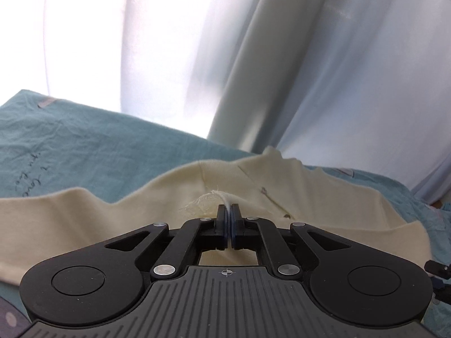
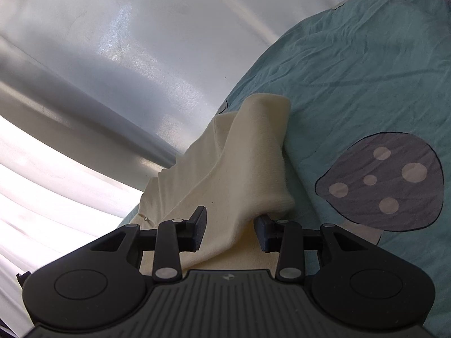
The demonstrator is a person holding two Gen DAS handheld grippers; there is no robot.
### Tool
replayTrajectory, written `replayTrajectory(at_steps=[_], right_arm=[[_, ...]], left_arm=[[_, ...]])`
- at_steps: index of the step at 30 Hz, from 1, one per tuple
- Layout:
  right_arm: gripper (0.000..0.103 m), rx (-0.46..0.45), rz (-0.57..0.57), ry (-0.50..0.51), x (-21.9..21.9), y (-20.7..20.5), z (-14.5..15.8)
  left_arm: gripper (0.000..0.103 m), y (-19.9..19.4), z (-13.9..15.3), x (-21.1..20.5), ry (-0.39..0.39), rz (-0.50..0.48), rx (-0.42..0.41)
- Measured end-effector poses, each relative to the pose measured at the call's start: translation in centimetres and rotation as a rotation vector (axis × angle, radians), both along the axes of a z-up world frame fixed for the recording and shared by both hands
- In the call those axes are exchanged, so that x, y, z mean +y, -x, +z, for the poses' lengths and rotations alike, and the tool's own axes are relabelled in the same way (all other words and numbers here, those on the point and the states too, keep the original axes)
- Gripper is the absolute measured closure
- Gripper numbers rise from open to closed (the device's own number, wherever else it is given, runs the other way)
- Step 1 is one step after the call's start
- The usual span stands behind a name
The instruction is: Fold small clothes
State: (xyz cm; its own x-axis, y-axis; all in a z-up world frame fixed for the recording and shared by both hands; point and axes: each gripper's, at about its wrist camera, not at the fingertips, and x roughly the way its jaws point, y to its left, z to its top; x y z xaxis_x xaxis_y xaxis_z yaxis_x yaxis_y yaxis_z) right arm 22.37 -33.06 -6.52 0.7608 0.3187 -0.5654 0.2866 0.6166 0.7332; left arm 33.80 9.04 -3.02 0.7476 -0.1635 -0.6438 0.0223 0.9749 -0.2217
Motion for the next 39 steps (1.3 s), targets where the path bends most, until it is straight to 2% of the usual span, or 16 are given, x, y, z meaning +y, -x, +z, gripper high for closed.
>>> replayTrajectory(at_steps=[3,9,11,12,13,16,18,21,27,30,33,36,39], right_arm=[[0.066,0.000,-0.007,-0.017,0.1,-0.3,-0.1],[0.067,0.014,-0.047,-0.024,0.3,-0.8,-0.9],[0.077,0.022,-0.070,-0.031,0.2,-1.0,-1.2],[0.089,0.022,-0.086,-0.026,0.2,-1.0,-1.2],[0.096,0.030,-0.105,-0.007,0.2,-1.1,-1.2],[0.097,0.007,-0.129,0.132,0.7,-0.6,-0.1],[0.097,0.020,-0.118,0.327,1.8,-0.9,0.8],[0.098,0.077,-0.072,0.384,2.2,-1.8,-0.3],[0.086,0.105,0.088,0.502,3.7,-1.5,2.0],[0.086,0.068,0.148,0.527,4.6,-0.5,3.8],[0.086,-0.002,0.182,0.599,6.3,-0.7,5.1],[0.088,0.009,0.213,0.723,7.8,-2.8,4.0],[0.097,0.080,0.233,0.864,8.4,-4.4,1.5]], left_arm=[[0.099,-0.2,0.0,1.1,-0.018,0.030,-0.002],[0.099,-0.3,-1.6,1.4,-0.050,0.030,0.045],[0.099,-0.3,-1.7,1.3,-0.057,0.030,0.044],[0.099,-0.4,-1.8,1.3,-0.058,0.033,0.044],[0.099,-0.5,-1.7,1.3,-0.053,0.036,0.044],[0.099,-0.5,-1.7,1.2,-0.039,0.021,0.049],[0.099,-0.7,-2.2,0.9,-0.062,0.018,0.059],[0.099,-1.2,-3.3,1.1,-0.049,0.031,0.104],[0.099,-0.8,-3.6,1.7,-0.045,0.024,0.104],[0.099,-0.8,-3.5,1.9,-0.042,0.028,0.102],[0.099,-1.0,-3.7,1.7,-0.047,0.032,0.108],[0.099,-1.1,-3.7,1.5,-0.043,0.042,0.114],[0.098,-1.1,-3.6,1.6,-0.034,0.055,0.125]])
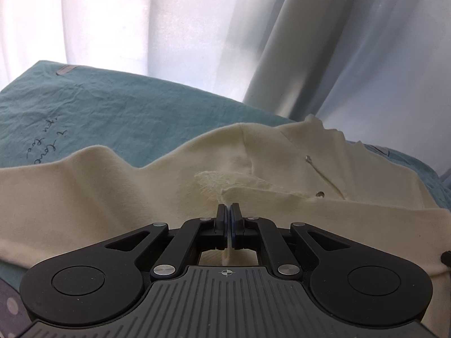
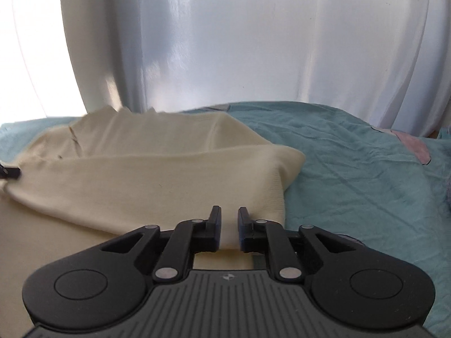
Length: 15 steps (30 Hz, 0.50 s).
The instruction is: Fold small clothes
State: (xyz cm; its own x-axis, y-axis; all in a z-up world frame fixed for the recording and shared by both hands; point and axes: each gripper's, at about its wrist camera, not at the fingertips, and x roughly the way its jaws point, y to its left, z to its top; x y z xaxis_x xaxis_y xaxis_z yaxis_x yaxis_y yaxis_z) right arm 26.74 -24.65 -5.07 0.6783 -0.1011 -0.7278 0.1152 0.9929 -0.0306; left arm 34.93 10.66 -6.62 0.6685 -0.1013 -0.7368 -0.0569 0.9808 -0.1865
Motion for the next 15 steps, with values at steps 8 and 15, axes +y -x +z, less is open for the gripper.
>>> replayTrajectory(at_steps=[8,15], right_arm=[[0.100,-0.011,0.003,0.258,1.0,-0.2,-1.4],[0.098,-0.076,0.100,0.187,3.5,0.9,0.7]], left_arm=[[0.069,1.7,0.5,1.6,0.061,0.068,0.012],[0.063,3.8,1.7,2.1,0.090,0.048,-0.011]])
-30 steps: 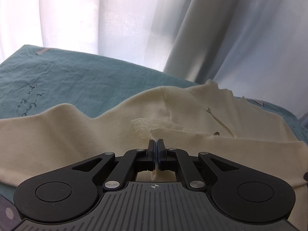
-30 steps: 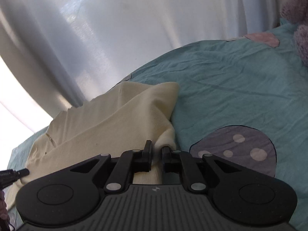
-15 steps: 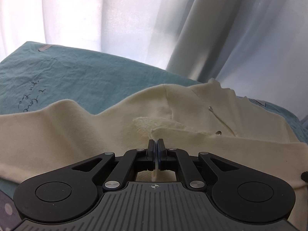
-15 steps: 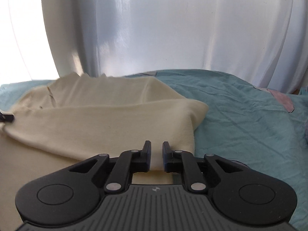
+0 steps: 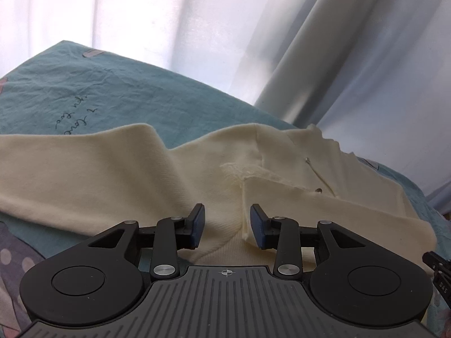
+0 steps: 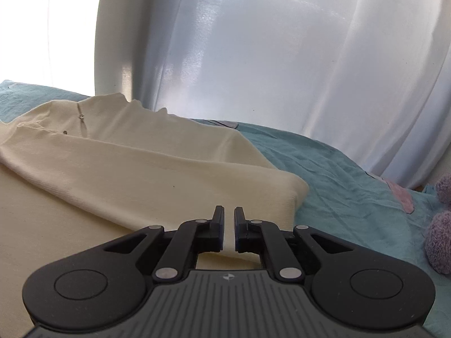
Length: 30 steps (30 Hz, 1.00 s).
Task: Fold small clothes
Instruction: 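Grasp the other sleeve cuff with the left gripper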
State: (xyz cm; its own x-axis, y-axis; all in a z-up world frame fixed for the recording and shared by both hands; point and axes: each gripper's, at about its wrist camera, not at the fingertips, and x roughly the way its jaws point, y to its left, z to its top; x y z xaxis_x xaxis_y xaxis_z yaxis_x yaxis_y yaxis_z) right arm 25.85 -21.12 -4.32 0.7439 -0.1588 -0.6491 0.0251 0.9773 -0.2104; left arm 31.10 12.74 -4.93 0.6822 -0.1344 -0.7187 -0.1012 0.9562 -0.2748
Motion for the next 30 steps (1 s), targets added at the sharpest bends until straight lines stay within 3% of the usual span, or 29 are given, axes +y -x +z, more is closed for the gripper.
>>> replayTrajectory(at_steps=[5,9,11,13,14,15,16,17,21,24,26,30], right_arm=[[0.097,0.053,-0.019,0.039,0.0,-1.3,-1.7],[0.095,0.030,0.005,0.165,0.4,-1.2,-2.7],[0.091,0.038,-0.004,0.190,0.7,-1.5,-2.8],[0.091,0.061,-0.015,0.168,1.0,-1.6,-2.2],[0.090,0.065,-0.019,0.126,0.9,-1.3,-1.7],[0.083,0.061,-0.018,0.071,0.7,-0.7,-1.1],[0.072,0.052,-0.019,0.025,0.6,0.0,-0.6],[0.068,0.040,-0.022,-0.009,0.5,0.8,-0.2],[0.061,0.010,0.002,-0.074,1.1,3.8,1.1],[0.059,0.009,0.004,-0.129,1.3,4.8,1.6],[0.058,0.013,0.002,-0.158,1.4,4.9,1.8],[0.058,0.026,-0.003,-0.175,2.1,4.3,1.8]], left_arm=[[0.059,-0.5,-0.6,-1.2,0.030,-0.026,0.014],[0.057,-1.3,-1.7,-2.1,0.054,-0.052,0.036],[0.060,-1.1,-1.6,-1.7,0.058,-0.037,0.026],[0.058,0.0,-0.9,-0.2,0.112,0.012,0.009],[0.047,0.9,-0.4,1.1,0.143,0.041,-0.017],[0.040,1.9,0.1,2.7,0.162,0.085,-0.041],[0.025,3.0,0.5,4.4,0.170,0.144,-0.063],[0.020,4.1,0.9,6.4,0.173,0.213,-0.082],[0.021,7.8,0.9,16.1,0.192,0.515,-0.093],[0.027,10.2,-0.3,23.2,0.274,0.716,-0.095],[0.045,11.1,-1.4,26.6,0.338,0.787,-0.076],[0.066,11.7,-3.1,30.5,0.442,0.859,-0.102]])
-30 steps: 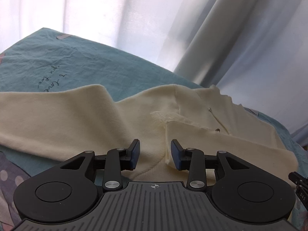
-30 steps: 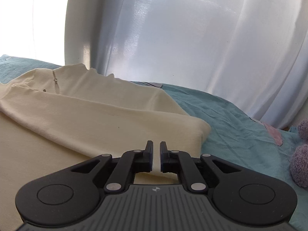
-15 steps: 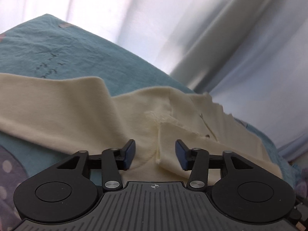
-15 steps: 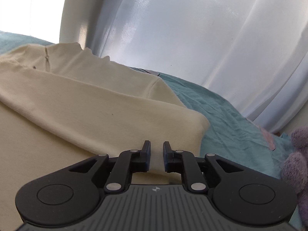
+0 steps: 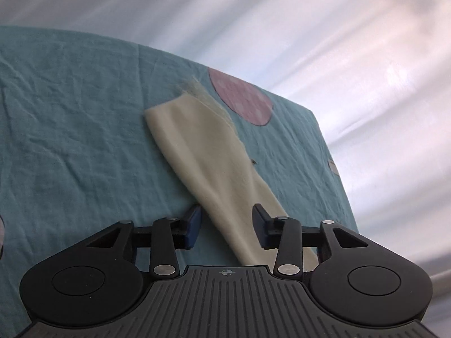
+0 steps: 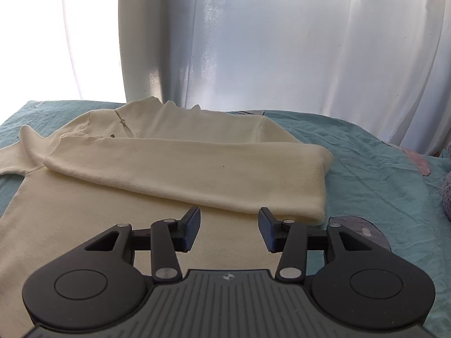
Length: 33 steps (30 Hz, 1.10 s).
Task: Fold small clothes
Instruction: 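Grasp the other sleeve cuff with the left gripper, then fold the held sleeve across the dress body and open the left gripper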
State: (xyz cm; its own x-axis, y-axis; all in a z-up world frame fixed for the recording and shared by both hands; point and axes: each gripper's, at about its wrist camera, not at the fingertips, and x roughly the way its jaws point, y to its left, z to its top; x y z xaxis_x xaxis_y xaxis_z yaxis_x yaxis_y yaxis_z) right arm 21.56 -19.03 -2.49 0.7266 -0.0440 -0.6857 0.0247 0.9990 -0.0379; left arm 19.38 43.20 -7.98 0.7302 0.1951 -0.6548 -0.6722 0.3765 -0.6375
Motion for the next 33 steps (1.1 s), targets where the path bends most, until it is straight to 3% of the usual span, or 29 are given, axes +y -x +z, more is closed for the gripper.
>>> replayTrajectory(at_steps=[5,7,9,11,12,15,19,24,27,28,29,30,33], right_arm=[[0.057,0.005,0.007,0.003,1.1,-0.4,0.4],[0.057,0.009,0.007,0.003,1.5,-0.5,0.6],[0.056,0.006,0.008,0.003,1.7,-0.5,0.7],[0.056,0.010,0.012,0.009,2.0,-0.5,0.7],[0.056,0.012,0.013,0.013,2.0,-0.5,0.7],[0.056,0.002,0.002,0.011,1.9,-0.2,0.9],[0.056,-0.027,-0.014,-0.005,1.5,0.3,1.4],[0.056,-0.080,-0.024,-0.044,1.0,1.2,2.6],[0.056,-0.108,-0.020,-0.074,0.6,1.9,3.3],[0.056,-0.113,-0.018,-0.079,0.4,2.1,3.5],[0.056,-0.116,-0.021,-0.081,0.3,2.3,3.7],[0.056,-0.115,-0.022,-0.084,0.1,2.4,3.7],[0.056,-0.090,-0.030,-0.114,-0.8,2.5,3.8]], left_arm=[[0.077,-1.0,-1.1,2.0,0.036,0.057,-0.053],[0.076,-1.2,-1.1,2.3,0.048,0.072,-0.067],[0.077,-1.4,-1.2,2.3,0.014,0.070,-0.063],[0.094,-1.7,-1.4,2.6,-0.006,0.077,-0.037],[0.094,-2.0,-1.2,2.6,-0.016,0.081,-0.013],[0.095,-2.8,1.2,0.5,-0.156,0.009,-0.005],[0.095,-5.3,6.9,-6.6,-0.413,-0.231,-0.064],[0.095,-7.5,12.9,-22.1,-0.676,-0.692,-0.275],[0.091,-8.5,12.5,-31.1,-0.707,-0.965,-0.330],[0.082,-9.0,11.4,-34.1,-0.708,-1.060,-0.322],[0.061,-9.4,10.1,-36.7,-0.704,-1.130,-0.289],[0.054,-9.7,8.8,-38.7,-0.692,-1.174,-0.240],[0.059,-10.0,5.9,-40.7,-0.613,-1.204,-0.143]])
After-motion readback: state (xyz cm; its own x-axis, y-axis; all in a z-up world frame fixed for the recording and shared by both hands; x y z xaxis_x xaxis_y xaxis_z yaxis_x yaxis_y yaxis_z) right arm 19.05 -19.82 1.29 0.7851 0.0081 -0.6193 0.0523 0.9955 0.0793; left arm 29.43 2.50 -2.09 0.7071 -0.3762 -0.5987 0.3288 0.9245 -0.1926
